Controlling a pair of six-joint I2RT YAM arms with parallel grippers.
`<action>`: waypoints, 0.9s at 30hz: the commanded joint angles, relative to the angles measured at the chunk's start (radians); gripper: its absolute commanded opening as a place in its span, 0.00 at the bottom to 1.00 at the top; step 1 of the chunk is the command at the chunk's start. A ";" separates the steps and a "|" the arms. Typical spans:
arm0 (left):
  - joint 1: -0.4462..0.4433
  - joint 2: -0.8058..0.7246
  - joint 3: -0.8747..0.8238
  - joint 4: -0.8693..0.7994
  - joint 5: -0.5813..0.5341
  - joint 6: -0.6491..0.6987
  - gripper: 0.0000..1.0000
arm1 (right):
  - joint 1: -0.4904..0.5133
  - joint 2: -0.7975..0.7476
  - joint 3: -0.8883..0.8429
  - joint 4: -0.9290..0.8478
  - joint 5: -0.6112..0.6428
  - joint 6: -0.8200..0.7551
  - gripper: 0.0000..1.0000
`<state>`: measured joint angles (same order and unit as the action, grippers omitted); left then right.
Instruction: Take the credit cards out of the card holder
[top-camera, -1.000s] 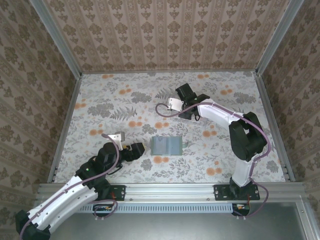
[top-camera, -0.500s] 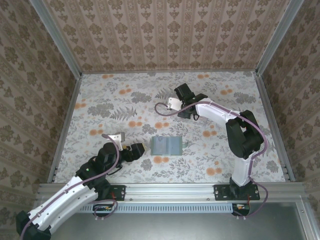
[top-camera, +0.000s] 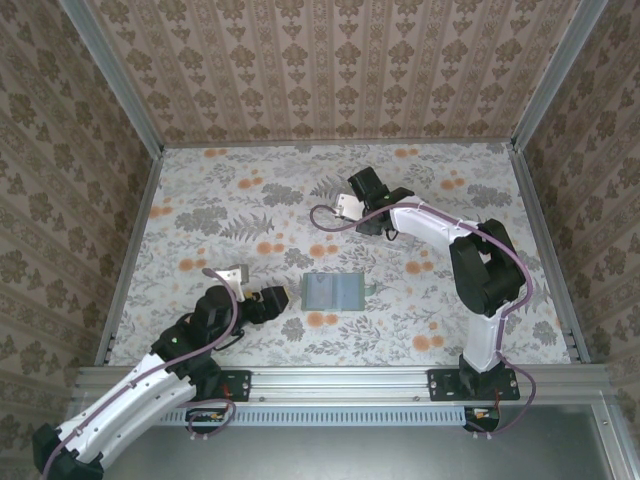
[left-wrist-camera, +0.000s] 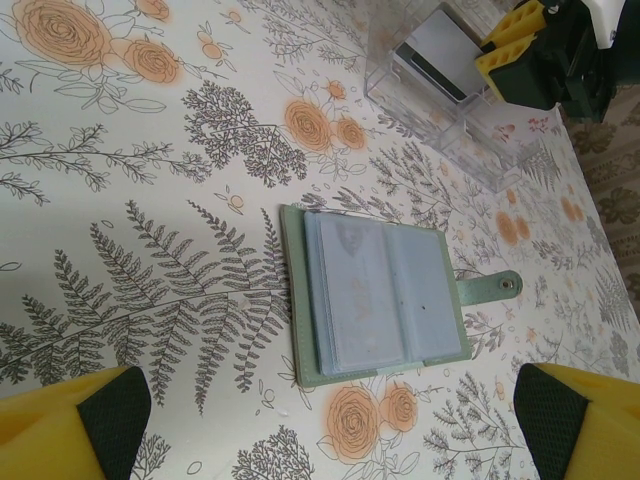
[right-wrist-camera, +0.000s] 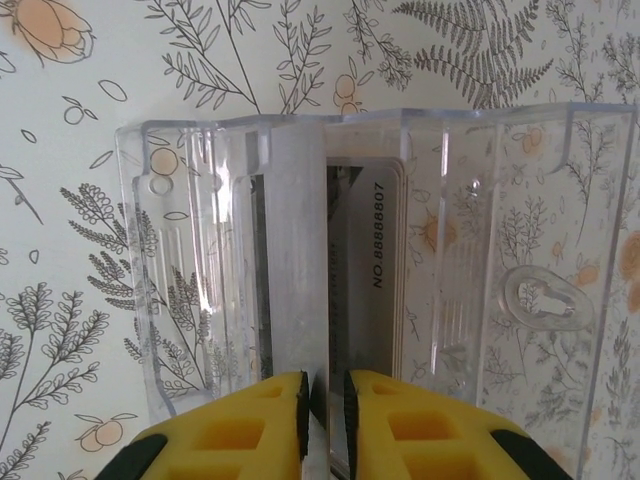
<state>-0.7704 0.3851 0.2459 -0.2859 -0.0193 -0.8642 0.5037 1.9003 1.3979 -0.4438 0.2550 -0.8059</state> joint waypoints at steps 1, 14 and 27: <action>0.006 -0.014 -0.008 -0.009 0.015 -0.006 0.97 | -0.002 0.013 0.030 0.019 0.026 0.024 0.21; 0.013 -0.014 -0.002 -0.013 0.018 -0.006 0.97 | -0.015 0.031 0.045 0.050 0.084 0.050 0.24; 0.015 -0.010 -0.004 -0.004 0.019 -0.004 0.97 | -0.014 -0.078 -0.007 0.067 0.050 0.122 0.24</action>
<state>-0.7639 0.3840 0.2459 -0.2924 -0.0109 -0.8642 0.4931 1.8988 1.4124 -0.3912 0.3134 -0.7338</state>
